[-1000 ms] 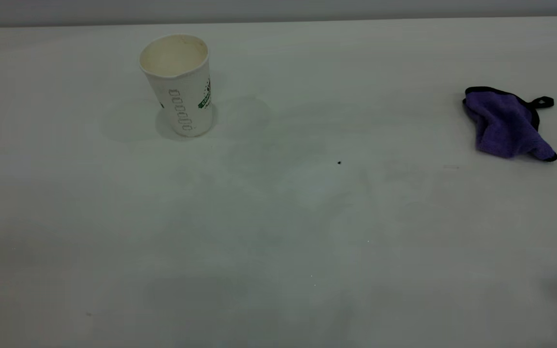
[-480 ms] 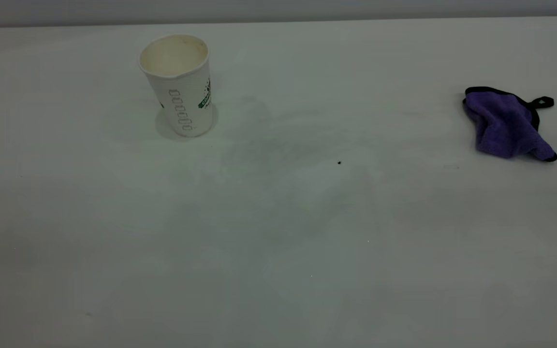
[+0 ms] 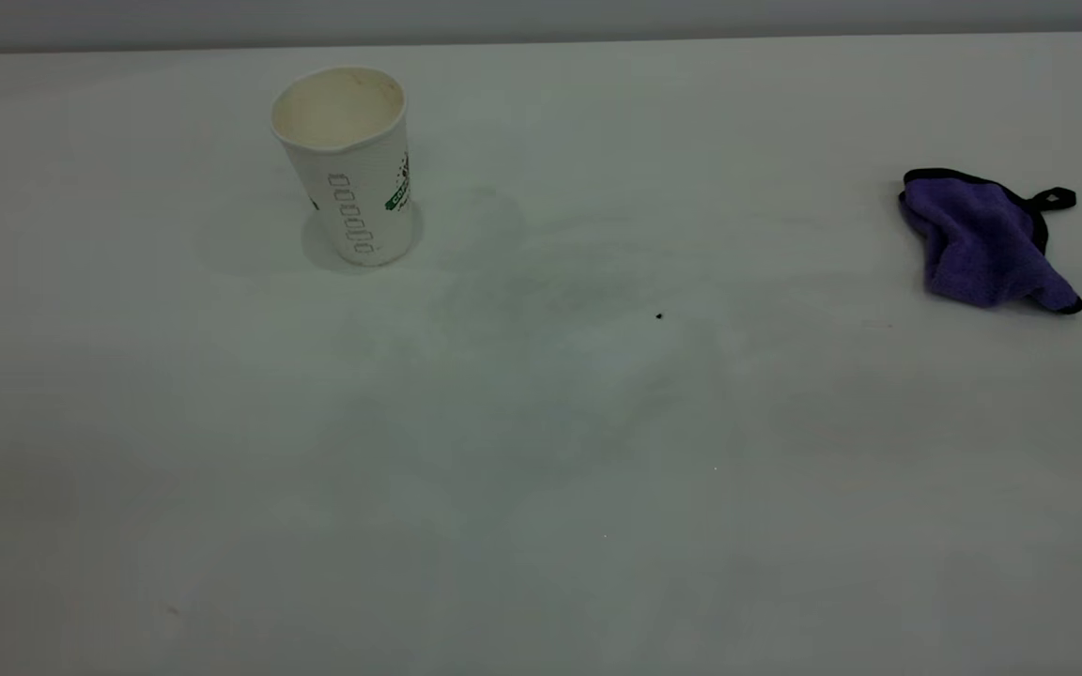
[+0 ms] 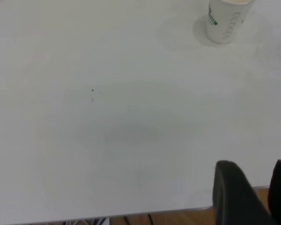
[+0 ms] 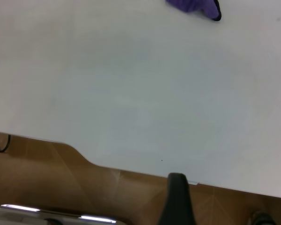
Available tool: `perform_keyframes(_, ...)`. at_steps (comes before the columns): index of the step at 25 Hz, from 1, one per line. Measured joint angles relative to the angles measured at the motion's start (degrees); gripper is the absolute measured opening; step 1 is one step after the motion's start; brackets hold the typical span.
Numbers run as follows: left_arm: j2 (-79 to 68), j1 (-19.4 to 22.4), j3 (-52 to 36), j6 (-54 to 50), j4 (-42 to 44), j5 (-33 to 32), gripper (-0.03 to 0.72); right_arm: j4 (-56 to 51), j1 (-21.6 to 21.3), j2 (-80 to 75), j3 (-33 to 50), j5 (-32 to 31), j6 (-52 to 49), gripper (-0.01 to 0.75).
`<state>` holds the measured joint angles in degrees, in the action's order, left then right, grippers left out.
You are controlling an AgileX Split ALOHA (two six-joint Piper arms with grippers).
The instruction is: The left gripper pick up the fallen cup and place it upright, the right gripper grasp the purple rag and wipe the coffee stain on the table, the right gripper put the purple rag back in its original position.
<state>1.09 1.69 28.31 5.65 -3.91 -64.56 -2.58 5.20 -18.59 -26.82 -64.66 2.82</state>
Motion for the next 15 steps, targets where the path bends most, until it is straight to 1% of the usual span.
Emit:
perform_keyframes(7, 0.0, 0.0, 0.0, 0.0, 0.0, 0.0, 0.254, 0.1, -0.1, 0.6, 0.0, 0.1, 0.0, 0.623)
perform_keyframes(13, 0.0, 0.0, 0.0, 0.0, 0.0, 0.0, 0.254, 0.1, -3.5, 8.3, 0.0, 0.1, 0.0, 0.592)
perform_keyframes(15, 0.0, 0.0, 0.0, 0.0, 0.0, 0.0, 0.254, 0.1, -3.9, 12.0, 0.0, 0.1, 0.0, 0.589)
